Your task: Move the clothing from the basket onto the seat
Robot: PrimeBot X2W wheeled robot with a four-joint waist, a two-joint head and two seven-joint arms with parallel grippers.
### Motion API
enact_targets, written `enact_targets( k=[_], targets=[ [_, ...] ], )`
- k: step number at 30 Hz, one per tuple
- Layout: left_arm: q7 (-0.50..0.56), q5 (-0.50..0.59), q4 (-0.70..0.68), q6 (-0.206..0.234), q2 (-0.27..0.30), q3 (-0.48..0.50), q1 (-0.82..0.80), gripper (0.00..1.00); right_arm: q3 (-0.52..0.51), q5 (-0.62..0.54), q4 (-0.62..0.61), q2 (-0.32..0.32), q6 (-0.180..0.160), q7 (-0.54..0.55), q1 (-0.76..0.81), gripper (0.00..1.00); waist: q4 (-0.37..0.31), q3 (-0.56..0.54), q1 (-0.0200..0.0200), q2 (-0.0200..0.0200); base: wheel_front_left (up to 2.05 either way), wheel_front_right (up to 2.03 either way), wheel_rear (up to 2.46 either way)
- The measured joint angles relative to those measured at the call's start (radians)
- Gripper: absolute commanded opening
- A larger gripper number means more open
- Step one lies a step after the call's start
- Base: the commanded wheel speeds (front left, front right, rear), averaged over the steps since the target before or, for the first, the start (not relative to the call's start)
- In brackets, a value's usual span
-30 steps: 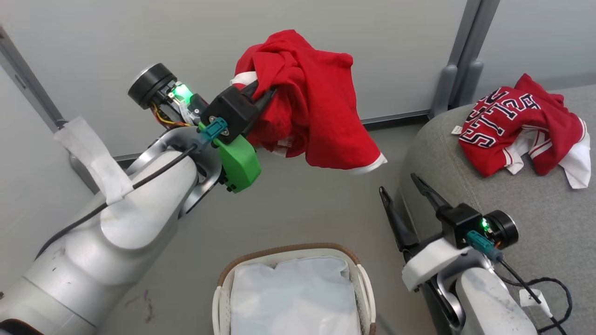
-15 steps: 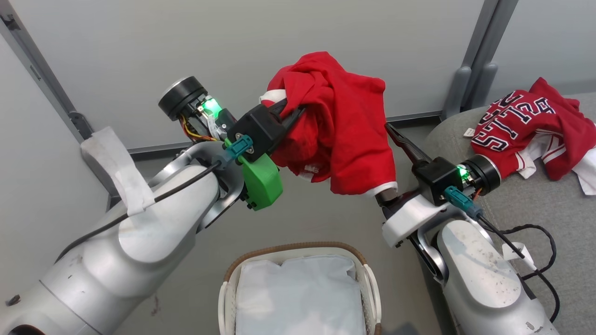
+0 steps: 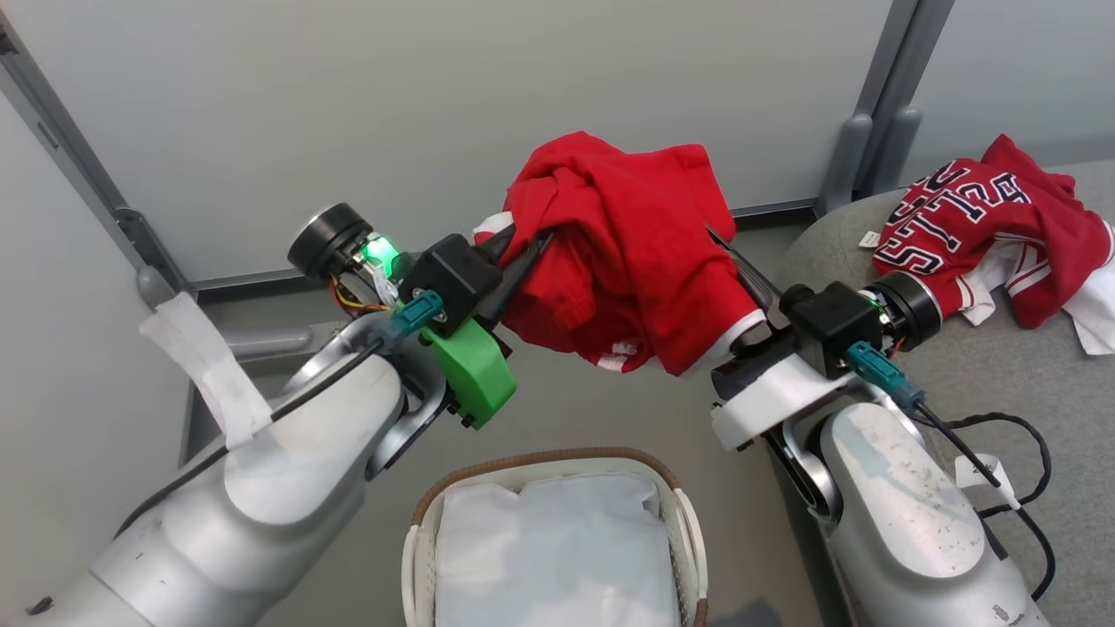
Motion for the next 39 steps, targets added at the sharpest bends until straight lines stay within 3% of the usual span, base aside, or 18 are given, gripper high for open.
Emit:
enact_targets(
  k=[2, 3, 4, 5, 6, 11, 17, 28, 39],
  targets=[
    [-0.016, -0.014, 0.005, 0.007, -0.007, 0.008, 0.02, 0.03, -0.011, 0.001, -0.016, 0.0, 0.0, 0.0, 0.005, 0.0, -0.001, 0.003, 0.0, 0.0, 0.0, 0.0, 0.0],
    [-0.029, -0.022, 0.009, 0.012, -0.012, 0.013, 0.033, 0.3, -0.021, 0.001, -0.028, 0.0, 0.0, 0.0, 0.007, 0.0, -0.002, 0.005, 0.0, 0.0, 0.0, 0.0, 0.0],
    [-0.038, -0.029, 0.012, 0.016, -0.017, 0.017, 0.045, 0.48, -0.029, -0.002, -0.037, 0.0, 0.0, 0.0, 0.007, 0.0, -0.002, 0.008, 0.0, 0.0, 0.0, 0.0, 0.0],
    [-0.046, -0.034, 0.014, 0.021, -0.021, 0.02, 0.054, 0.81, -0.035, -0.005, -0.044, 0.0, 0.0, 0.0, 0.008, 0.0, -0.002, 0.011, 0.0, 0.0, 0.0, 0.0, 0.0],
    [-0.057, -0.037, 0.016, 0.029, -0.028, 0.022, 0.066, 1.0, -0.043, -0.008, -0.051, 0.0, 0.0, 0.0, 0.008, 0.0, -0.002, 0.016, 0.0, 0.0, 0.0, 0.0, 0.0],
    [-0.097, -0.067, 0.028, 0.055, -0.069, 0.055, 0.139, 1.0, -0.102, -0.032, -0.081, 0.0, 0.0, 0.0, 0.009, 0.0, -0.003, 0.04, 0.0, 0.0, 0.0, 0.0, 0.0],
    [-0.107, -0.063, 0.05, 0.054, -0.114, 0.089, 0.253, 1.0, -0.163, -0.052, -0.105, 0.0, 0.0, 0.0, 0.024, 0.0, -0.008, 0.064, 0.0, 0.0, 0.0, 0.0, 0.0],
    [-0.108, 0.016, 0.052, 0.002, -0.184, 0.257, 0.463, 1.0, -0.235, -0.052, -0.119, 0.0, 0.0, 0.0, 0.084, 0.0, -0.043, 0.079, 0.0, 0.0, 0.0, 0.0, 0.0],
    [-0.108, 0.102, 0.05, -0.031, -0.237, 0.397, 0.536, 1.0, -0.256, -0.052, -0.118, 0.0, 0.0, 0.0, 0.086, 0.0, -0.106, 0.085, 0.0, 0.0, 0.0, 0.0, 0.0]
  ],
)
